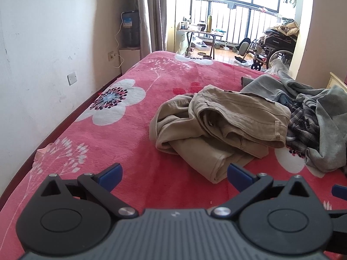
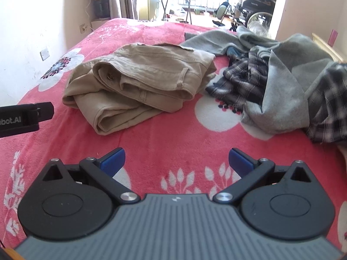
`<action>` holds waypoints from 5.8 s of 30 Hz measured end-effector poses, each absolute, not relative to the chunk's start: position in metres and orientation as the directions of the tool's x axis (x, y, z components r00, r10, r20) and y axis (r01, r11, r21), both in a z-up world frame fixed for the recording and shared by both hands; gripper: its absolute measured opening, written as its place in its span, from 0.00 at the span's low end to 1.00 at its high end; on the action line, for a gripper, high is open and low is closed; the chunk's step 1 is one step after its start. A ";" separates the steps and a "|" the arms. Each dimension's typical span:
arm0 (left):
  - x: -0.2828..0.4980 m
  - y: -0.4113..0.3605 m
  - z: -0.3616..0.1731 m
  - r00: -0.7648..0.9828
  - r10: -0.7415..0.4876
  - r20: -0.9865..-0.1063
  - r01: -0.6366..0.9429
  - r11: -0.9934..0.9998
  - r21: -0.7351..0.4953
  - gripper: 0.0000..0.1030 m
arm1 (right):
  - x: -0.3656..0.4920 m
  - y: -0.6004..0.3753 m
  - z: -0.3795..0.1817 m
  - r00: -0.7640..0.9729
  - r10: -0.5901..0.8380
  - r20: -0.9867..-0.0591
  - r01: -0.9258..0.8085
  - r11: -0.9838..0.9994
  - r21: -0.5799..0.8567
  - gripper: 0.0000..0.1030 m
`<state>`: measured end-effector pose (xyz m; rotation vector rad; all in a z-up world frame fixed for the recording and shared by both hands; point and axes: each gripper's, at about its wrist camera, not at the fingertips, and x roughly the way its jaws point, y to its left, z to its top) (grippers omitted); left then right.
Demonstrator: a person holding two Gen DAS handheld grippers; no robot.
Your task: Fold clothes
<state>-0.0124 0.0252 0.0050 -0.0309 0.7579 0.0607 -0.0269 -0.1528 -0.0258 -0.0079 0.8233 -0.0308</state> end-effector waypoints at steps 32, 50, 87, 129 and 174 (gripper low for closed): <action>-0.014 0.018 0.001 0.715 0.060 -0.697 -0.070 0.997 0.014 1.00 | -0.026 -0.160 -0.029 0.650 0.000 -0.760 0.042 0.998 0.037 0.99; -0.013 0.023 -0.003 0.725 0.047 -0.687 -0.064 0.998 0.001 1.00 | -0.022 -0.161 -0.037 0.629 -0.012 -0.777 0.051 0.998 0.026 0.99; 0.087 -0.068 -0.065 0.797 -0.212 -0.566 0.438 0.848 0.298 0.80 | 0.074 -0.264 -0.066 0.754 0.365 -0.546 -0.136 0.900 0.414 0.88; 0.187 -0.060 -0.006 0.801 -0.310 -0.512 0.438 0.887 0.149 0.71 | 0.209 -0.286 -0.027 0.656 0.724 -0.214 -0.188 0.431 0.882 0.15; 0.207 -0.024 0.065 0.777 -0.367 -0.512 0.319 0.930 -0.182 0.09 | 0.127 -0.310 -0.140 0.650 0.646 -0.400 0.104 0.446 0.889 0.50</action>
